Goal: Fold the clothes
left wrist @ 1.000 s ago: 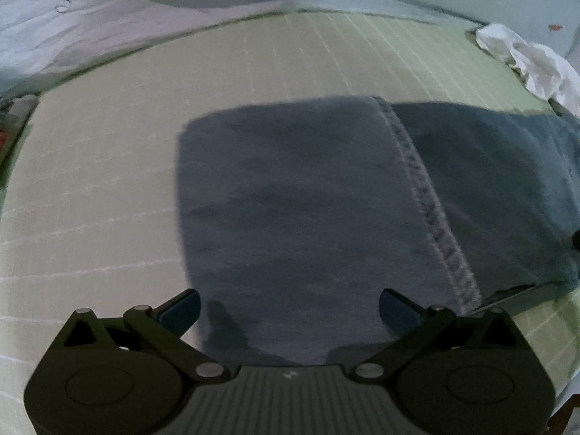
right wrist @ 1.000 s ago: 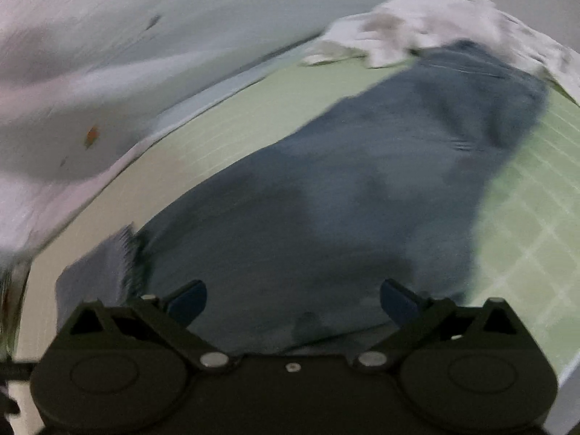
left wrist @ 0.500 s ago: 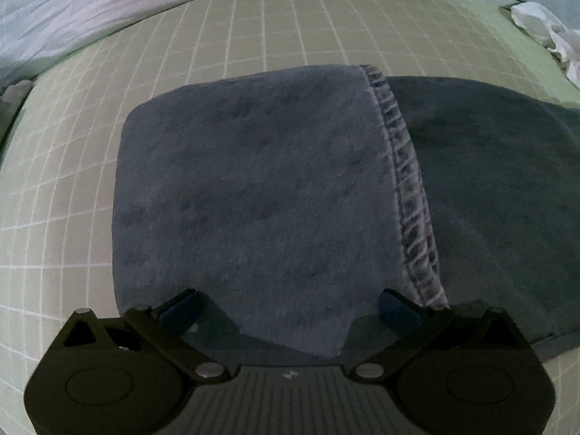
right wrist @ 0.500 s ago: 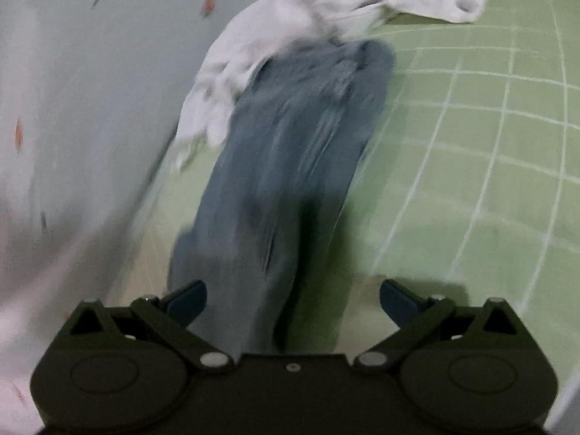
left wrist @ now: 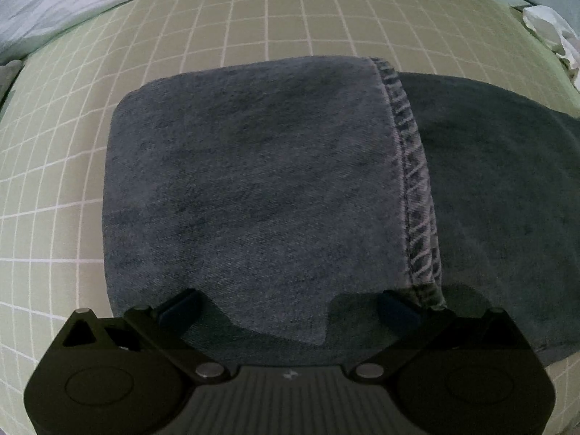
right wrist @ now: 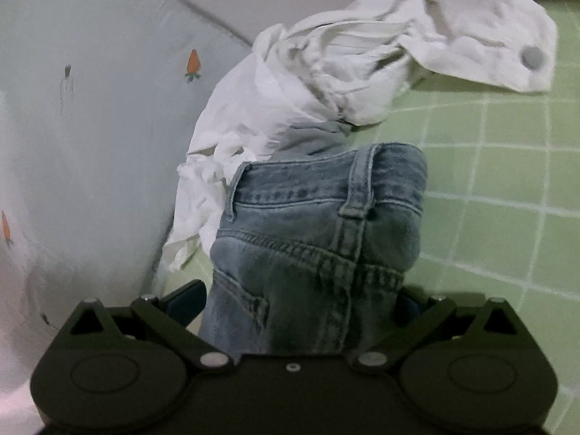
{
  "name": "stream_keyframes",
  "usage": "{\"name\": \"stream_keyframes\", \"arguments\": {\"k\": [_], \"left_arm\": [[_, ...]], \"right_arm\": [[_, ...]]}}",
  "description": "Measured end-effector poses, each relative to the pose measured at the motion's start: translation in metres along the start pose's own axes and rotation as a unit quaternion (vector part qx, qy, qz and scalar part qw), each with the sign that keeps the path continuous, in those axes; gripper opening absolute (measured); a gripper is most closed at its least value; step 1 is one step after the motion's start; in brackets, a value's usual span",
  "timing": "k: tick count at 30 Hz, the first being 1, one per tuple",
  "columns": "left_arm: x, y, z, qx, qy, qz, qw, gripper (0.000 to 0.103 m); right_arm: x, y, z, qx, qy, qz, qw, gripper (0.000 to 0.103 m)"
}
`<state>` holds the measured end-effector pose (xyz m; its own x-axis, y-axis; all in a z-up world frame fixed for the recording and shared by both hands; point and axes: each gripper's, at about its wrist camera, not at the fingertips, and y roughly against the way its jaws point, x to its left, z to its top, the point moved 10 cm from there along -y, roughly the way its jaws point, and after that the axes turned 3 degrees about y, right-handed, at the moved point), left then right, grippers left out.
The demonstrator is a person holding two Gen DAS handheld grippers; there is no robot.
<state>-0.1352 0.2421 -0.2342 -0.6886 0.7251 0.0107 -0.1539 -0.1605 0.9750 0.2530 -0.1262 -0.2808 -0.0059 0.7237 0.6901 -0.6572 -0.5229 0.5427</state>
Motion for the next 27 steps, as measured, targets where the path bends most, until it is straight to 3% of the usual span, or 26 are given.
{"name": "stream_keyframes", "arguments": {"k": [1, 3, 4, 7, 11, 15, 18, 22, 24, 27], "left_arm": [[0.000, 0.000, 0.000, -0.001, 0.000, 0.000, 1.0000, 0.103], [-0.001, 0.000, -0.001, -0.003, 0.001, -0.001, 1.0000, 0.103], [-0.001, -0.001, -0.001, -0.005, 0.001, -0.001, 1.0000, 0.103], [0.001, -0.004, -0.004, -0.012, 0.001, -0.001, 0.9999, 0.103], [-0.002, -0.002, -0.010, -0.024, 0.006, -0.001, 0.9997, 0.103], [-0.002, 0.000, -0.014, -0.029, 0.005, 0.000, 0.9996, 0.103], [-0.002, 0.001, -0.017, -0.030, 0.012, 0.001, 0.9995, 0.103], [-0.002, 0.010, -0.016, -0.037, 0.024, -0.009, 0.9990, 0.103], [0.002, 0.020, -0.019, -0.050, 0.031, -0.027, 0.9979, 0.103], [0.012, 0.029, -0.025, -0.061, 0.038, -0.031, 0.9970, 0.103]], "right_arm": [[0.002, -0.001, -0.001, 0.002, 0.014, -0.009, 1.000, 0.101], [0.007, -0.001, -0.005, 0.005, 0.061, -0.044, 0.997, 0.082], [0.010, 0.000, -0.006, 0.004, 0.089, -0.057, 0.994, 0.061], [0.021, 0.002, -0.009, 0.003, 0.172, -0.097, 0.980, 0.034], [0.051, 0.013, -0.014, -0.018, 0.292, -0.134, 0.947, 0.021], [0.099, 0.033, -0.030, -0.056, 0.418, -0.146, 0.895, 0.015], [0.143, 0.051, -0.057, -0.087, 0.516, -0.136, 0.842, 0.014], [0.194, 0.081, -0.120, -0.111, 0.618, -0.082, 0.774, 0.014], [0.208, 0.090, -0.162, -0.107, 0.659, -0.048, 0.743, 0.014], [0.210, 0.091, -0.233, -0.050, 0.697, 0.003, 0.715, 0.019]]}}
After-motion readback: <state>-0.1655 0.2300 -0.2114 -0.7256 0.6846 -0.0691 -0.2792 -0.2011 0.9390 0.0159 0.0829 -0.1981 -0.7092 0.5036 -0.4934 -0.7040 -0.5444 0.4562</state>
